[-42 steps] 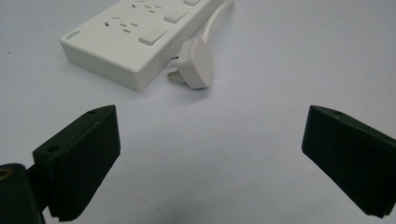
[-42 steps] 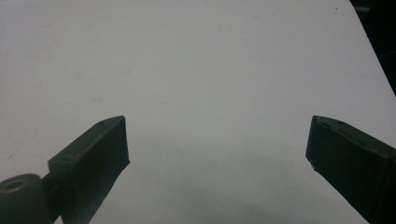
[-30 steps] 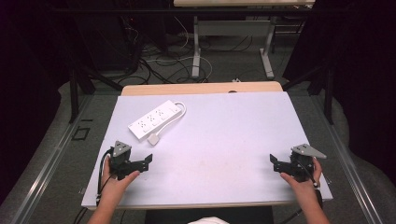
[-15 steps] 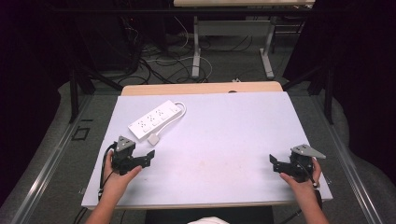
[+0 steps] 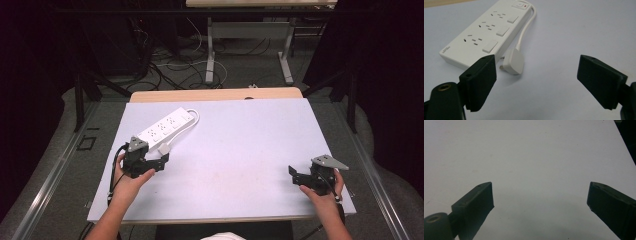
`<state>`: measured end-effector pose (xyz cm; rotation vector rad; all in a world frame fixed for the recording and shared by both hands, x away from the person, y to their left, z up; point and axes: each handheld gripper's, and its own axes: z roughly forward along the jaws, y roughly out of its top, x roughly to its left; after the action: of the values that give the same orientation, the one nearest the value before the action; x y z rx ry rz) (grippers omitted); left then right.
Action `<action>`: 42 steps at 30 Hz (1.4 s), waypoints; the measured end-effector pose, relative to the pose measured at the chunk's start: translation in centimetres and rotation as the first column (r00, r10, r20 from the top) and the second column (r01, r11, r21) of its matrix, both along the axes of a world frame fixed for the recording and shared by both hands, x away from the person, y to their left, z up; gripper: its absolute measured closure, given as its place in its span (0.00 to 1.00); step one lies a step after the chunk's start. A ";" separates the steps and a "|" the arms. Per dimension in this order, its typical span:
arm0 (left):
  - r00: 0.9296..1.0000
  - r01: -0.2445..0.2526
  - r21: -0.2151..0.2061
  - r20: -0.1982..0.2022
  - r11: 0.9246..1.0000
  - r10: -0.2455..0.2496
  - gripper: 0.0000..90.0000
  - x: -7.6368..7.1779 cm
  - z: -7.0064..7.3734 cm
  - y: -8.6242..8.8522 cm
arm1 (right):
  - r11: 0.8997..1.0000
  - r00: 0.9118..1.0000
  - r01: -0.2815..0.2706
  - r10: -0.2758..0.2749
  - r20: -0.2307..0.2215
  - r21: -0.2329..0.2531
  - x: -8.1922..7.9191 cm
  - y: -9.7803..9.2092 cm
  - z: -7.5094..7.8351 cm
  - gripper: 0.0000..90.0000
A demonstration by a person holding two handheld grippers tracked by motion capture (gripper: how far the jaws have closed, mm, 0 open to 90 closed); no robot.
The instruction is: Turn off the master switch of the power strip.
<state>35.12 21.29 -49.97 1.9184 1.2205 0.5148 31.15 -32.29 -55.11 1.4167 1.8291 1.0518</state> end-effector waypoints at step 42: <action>1.000 -0.011 -0.011 0.013 1.000 0.011 0.21 5.5 4.5 -2.4 | 1.000 1.000 0.000 0.000 0.004 -0.006 0.1 -0.1 -0.2 0.07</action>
<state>40.64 18.87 -45.51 1.8973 1.2237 0.5237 31.22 -32.35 -55.28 1.4102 1.8275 1.0474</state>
